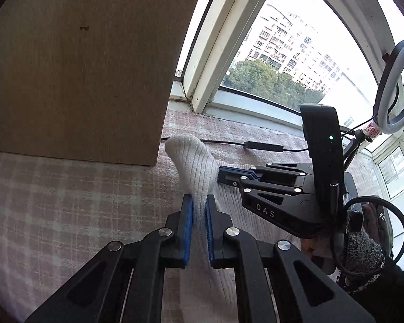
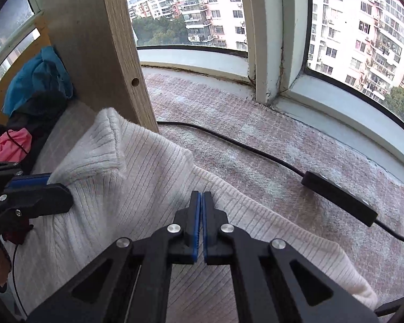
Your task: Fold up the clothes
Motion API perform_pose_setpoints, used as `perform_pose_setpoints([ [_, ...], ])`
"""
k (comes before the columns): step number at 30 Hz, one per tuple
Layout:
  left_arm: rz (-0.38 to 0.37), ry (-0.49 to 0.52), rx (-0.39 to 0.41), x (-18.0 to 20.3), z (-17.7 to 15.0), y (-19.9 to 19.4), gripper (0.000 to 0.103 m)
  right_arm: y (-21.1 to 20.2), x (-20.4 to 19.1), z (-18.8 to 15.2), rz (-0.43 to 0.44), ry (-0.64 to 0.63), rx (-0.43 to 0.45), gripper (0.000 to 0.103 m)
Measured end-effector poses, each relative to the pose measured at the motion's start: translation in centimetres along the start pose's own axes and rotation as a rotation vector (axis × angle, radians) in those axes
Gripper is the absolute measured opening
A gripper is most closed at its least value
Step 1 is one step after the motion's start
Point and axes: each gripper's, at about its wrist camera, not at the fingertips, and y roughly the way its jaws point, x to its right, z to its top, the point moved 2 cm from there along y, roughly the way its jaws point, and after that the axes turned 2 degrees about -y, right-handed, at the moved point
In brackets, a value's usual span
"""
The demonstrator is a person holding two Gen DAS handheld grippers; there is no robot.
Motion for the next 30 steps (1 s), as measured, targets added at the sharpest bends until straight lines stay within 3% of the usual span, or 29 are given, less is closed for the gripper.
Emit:
perform_pose_setpoints([
  [4,-0.008,0.001,-0.02,0.3,0.2,1.1,0.008,-0.6,-0.8,-0.2,0.175,0.025,0.029,0.005],
  [7,-0.009,0.019,-0.016,0.7,0.1,0.7,0.008,1.2,-1.8,-0.1,0.144,-0.03,0.007,0.002],
  [11,-0.013,0.023,-0.02,0.6,-0.1,0.6,0.008,1.4,-0.2,0.6,0.187,0.056,-0.007,0.004],
  [17,-0.005,0.066,-0.07,1.7,-0.3,3.7,0.01,-3.2,1.6,-1.8,0.019,0.079,0.014,0.005],
  [20,0.046,0.108,-0.136,2.4,-1.0,6.4,0.022,-5.9,2.5,-3.6,0.051,0.141,0.037,0.012],
  [23,0.039,0.08,-0.113,2.0,-1.0,3.9,0.034,-6.9,2.6,-3.8,0.08,0.155,0.057,0.014],
  [26,0.033,0.066,-0.079,1.4,-1.3,1.0,0.035,-6.4,1.4,-2.7,0.086,0.105,0.065,0.014],
  [30,0.011,0.053,-0.09,0.3,-3.3,-0.4,0.035,-3.8,-1.2,-0.6,0.172,0.045,0.032,0.014],
])
